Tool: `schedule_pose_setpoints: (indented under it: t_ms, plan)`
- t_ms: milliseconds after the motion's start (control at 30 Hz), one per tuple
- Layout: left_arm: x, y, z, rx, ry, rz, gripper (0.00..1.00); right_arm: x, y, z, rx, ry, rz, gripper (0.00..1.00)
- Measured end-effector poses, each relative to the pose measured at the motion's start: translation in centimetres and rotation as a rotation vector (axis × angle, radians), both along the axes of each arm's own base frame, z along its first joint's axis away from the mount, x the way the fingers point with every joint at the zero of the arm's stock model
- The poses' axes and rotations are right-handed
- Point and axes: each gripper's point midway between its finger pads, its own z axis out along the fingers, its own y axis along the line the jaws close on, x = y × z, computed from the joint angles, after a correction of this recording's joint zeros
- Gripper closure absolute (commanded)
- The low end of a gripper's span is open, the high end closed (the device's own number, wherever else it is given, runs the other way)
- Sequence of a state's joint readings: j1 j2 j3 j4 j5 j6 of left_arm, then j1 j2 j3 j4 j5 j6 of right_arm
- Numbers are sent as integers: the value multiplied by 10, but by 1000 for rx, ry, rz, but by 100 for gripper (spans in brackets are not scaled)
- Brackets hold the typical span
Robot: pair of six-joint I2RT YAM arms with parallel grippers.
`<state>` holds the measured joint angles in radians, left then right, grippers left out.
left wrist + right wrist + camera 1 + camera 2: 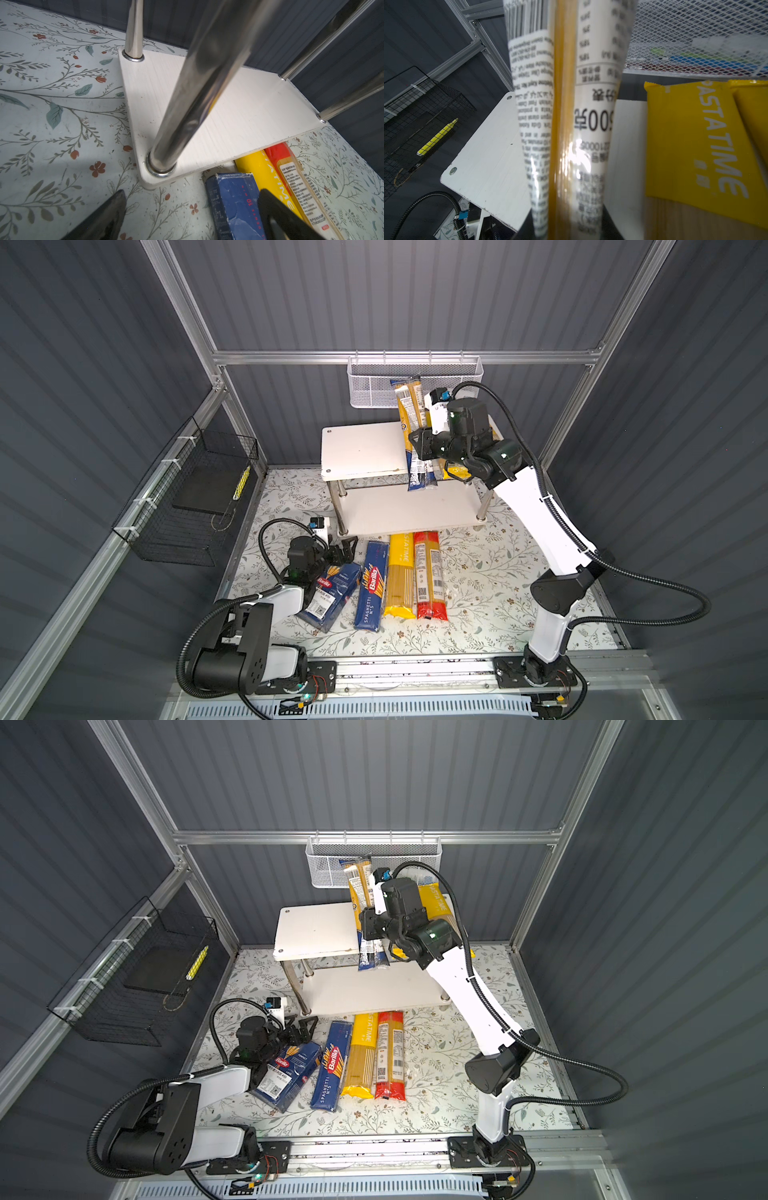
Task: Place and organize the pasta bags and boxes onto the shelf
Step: 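Carry the clear spaghetti bag over the top shelf beside the yellow bags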
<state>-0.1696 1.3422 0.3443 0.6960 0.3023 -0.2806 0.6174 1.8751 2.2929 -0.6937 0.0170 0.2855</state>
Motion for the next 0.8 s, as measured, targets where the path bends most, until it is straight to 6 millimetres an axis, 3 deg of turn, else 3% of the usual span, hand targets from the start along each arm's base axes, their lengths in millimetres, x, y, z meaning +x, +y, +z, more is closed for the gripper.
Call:
schedule_pose_setpoints:
  t_ms: [267,600,700,800]
  plan:
    - [0,0,0,0,0,0,1,15,-5,0,68,14,-24,65]
    - [0,0,0,0,0,0,1,34,-6,-24,83,57,-61,62]
    - [0,0,0,0,0,0,1,35,-5,-23,96,57,-64,47]
    - [0,0,0,0,0,0,1,37,-4,-18,109,39,-59,39]
